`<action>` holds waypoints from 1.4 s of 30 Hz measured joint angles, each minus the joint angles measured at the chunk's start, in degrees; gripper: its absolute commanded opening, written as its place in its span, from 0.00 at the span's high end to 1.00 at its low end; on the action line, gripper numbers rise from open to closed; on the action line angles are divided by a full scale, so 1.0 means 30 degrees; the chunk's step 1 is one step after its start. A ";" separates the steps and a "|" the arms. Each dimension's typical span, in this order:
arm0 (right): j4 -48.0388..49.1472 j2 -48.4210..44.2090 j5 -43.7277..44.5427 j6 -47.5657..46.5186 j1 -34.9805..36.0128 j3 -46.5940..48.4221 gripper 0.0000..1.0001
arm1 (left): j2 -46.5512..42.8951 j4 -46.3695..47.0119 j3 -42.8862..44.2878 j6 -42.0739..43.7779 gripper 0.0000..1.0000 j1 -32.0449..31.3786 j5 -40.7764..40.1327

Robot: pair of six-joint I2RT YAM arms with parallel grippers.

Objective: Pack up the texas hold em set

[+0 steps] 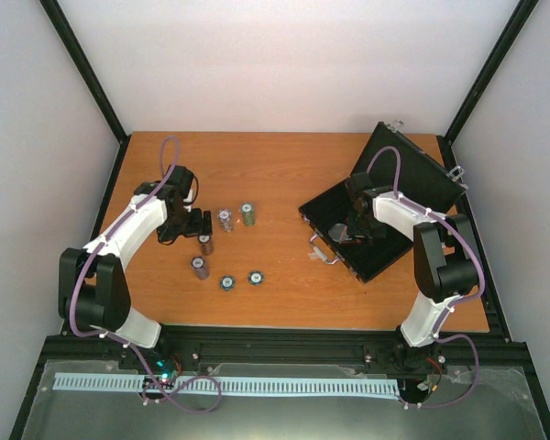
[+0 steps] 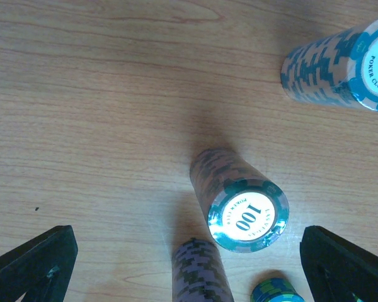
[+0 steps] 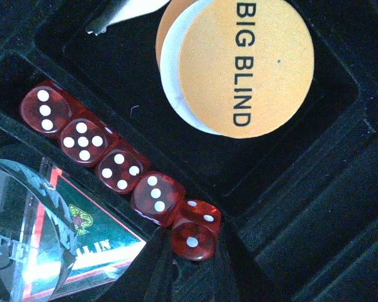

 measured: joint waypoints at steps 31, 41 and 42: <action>-0.1362 -0.1464 -0.0729 0.0066 -0.0036 0.1137 0.67 | 0.0044 0.0022 0.0000 0.0000 0.00 0.0000 0.0044; -0.0838 0.0277 -0.1421 0.0080 -0.0087 0.1260 0.67 | 0.0058 0.0022 0.0000 0.0007 0.00 0.0000 0.0044; -0.0780 0.0357 -0.1428 0.0073 -0.0087 0.1246 0.67 | 0.0066 0.0015 0.0000 0.0000 0.00 0.0000 0.0036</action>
